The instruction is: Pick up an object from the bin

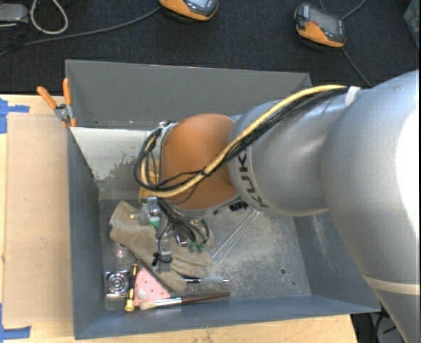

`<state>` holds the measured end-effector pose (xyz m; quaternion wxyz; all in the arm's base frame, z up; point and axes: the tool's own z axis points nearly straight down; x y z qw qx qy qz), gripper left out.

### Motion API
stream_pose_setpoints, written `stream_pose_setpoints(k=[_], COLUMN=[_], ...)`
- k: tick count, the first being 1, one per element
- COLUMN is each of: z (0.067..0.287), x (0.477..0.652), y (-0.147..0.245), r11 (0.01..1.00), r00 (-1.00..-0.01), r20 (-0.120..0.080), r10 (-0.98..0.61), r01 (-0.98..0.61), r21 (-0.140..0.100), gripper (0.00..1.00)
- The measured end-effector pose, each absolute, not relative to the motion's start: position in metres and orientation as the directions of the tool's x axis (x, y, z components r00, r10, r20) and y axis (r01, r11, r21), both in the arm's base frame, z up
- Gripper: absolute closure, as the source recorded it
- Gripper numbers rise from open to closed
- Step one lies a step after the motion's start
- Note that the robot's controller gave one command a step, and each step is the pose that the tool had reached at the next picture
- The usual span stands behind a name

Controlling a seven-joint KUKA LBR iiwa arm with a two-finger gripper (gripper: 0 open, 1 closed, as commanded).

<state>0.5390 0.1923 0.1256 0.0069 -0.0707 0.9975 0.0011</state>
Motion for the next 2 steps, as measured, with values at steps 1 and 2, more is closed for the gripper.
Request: stream_pose_setpoints(k=[1,2], z=[0.132,0.114], x=[0.482,0.519], y=[0.166,0.115], r11=[0.991,0.990], r00=[-0.991,-0.990], r20=[0.007,-0.012], r10=[0.133,-0.140], r01=[0.133,-0.140], r21=[-0.001,0.002], gripper=[0.00,0.00])
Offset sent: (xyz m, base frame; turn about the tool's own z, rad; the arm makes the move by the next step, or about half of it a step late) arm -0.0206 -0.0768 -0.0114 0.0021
